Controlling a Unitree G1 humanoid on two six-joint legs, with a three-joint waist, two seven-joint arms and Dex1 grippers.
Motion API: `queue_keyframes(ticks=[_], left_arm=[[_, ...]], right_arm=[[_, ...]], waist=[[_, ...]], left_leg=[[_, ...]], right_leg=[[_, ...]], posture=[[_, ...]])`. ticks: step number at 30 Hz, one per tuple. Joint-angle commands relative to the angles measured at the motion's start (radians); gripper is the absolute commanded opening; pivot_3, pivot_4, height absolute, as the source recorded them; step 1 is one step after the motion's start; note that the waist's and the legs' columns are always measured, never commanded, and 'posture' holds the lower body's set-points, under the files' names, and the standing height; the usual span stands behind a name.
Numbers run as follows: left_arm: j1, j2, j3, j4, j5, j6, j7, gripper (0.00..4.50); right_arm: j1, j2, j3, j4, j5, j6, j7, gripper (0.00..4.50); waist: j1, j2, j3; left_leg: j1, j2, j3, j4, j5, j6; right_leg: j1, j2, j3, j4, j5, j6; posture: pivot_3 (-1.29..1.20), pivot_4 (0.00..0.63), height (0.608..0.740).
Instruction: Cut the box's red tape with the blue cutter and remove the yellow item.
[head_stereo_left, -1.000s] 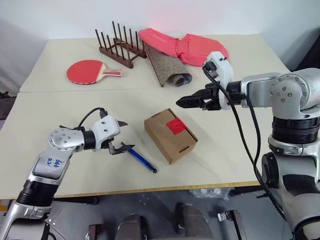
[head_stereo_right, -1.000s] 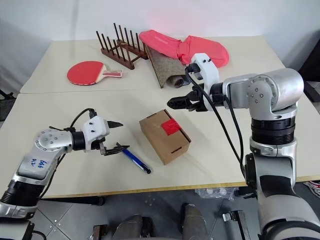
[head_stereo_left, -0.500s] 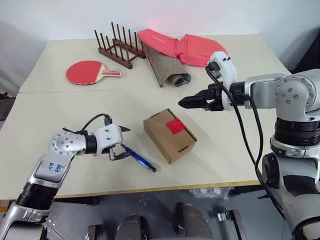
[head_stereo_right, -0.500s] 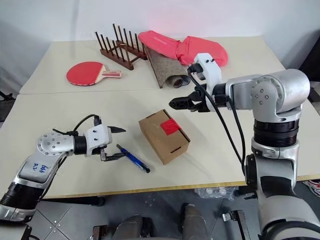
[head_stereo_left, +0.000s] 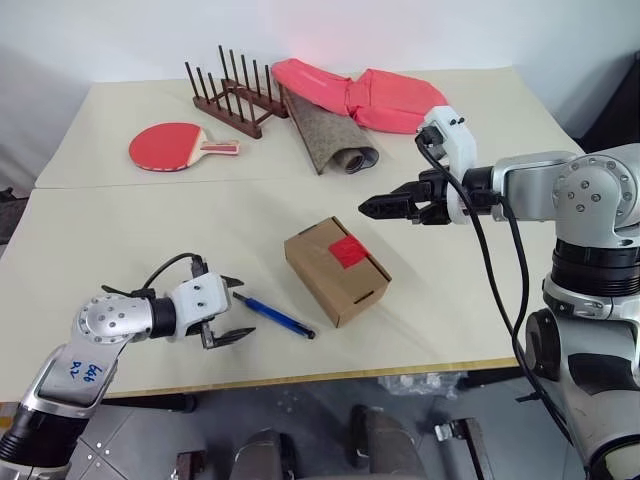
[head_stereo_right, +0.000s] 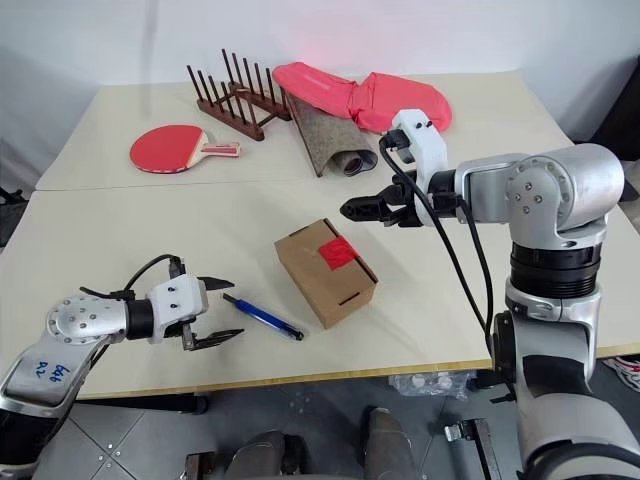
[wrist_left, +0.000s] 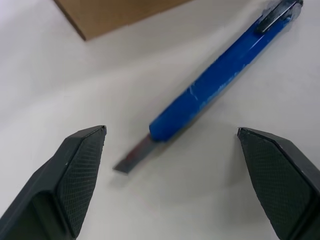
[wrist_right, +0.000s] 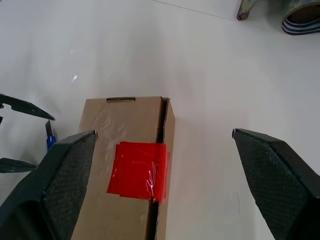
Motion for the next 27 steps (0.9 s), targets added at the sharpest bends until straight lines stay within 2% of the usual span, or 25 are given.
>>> queue_keyframes(ticks=[1,4,8,13,17,22,27], left_arm=[[-0.085,-0.049,0.111,-0.074,-0.131,0.16,0.072,4.48],[-0.11,-0.093,0.142,-0.097,-0.167,0.236,0.129,4.48],[-0.074,-0.137,0.126,-0.169,-0.193,0.317,0.184,4.48],[-0.022,-0.168,0.07,-0.224,-0.191,0.37,0.226,4.48],[-0.005,-0.185,0.038,-0.226,-0.176,0.366,0.259,4.48],[-0.008,-0.197,-0.013,-0.202,-0.131,0.35,0.304,4.48],[-0.025,-0.195,-0.05,-0.128,-0.065,0.301,0.325,4.48]], right_arm=[[-0.026,-0.021,-0.008,-0.018,0.007,-0.007,0.013,4.5],[-0.022,-0.021,-0.01,-0.023,0.006,-0.009,0.011,4.5],[0.02,-0.025,-0.039,-0.098,0.037,-0.034,0.035,4.5],[0.194,-0.127,-0.031,-0.334,0.146,-0.226,0.241,4.5],[0.26,-0.17,-0.025,-0.358,0.144,-0.341,0.295,4.5],[0.35,-0.258,0.005,-0.423,0.14,-0.53,0.454,4.5],[0.353,-0.275,0.034,-0.396,0.118,-0.581,0.453,4.5]], waist=[[0.002,0.0,0.0],[0.012,-0.001,0.0],[0.012,-0.001,0.0],[0.019,-0.002,0.0],[0.017,-0.002,0.0],[0.017,-0.002,0.001],[0.017,-0.003,0.0]], left_leg=[[0.0,0.0,0.0,0.0,0.0,0.0],[-0.001,-0.001,0.0,0.001,0.0,0.0],[0.0,-0.002,0.0,0.0,0.0,0.001],[-0.001,-0.001,-0.002,-0.001,-0.001,0.0],[0.0,-0.002,-0.001,0.001,0.0,0.0],[0.002,-0.001,-0.004,0.001,0.0,0.001],[0.002,-0.001,-0.006,0.002,0.0,0.001]], right_leg=[[0.0,0.0,0.0,0.0,0.0,0.0],[0.001,-0.001,0.0,0.0,0.0,0.0],[0.0,-0.001,0.0,0.0,0.0,0.001],[0.0,0.0,-0.001,-0.001,0.0,0.001],[0.001,0.0,0.0,-0.002,0.0,0.001],[0.002,-0.001,0.002,-0.001,0.002,-0.001],[0.002,-0.001,0.003,-0.001,0.003,-0.001]], posture=[[0.0,0.15,0.74],[0.0,0.15,0.74],[0.0,0.15,0.74],[0.0,0.15,0.74],[0.0,0.15,0.74],[0.0,0.15,0.74],[0.0,0.15,0.74]])
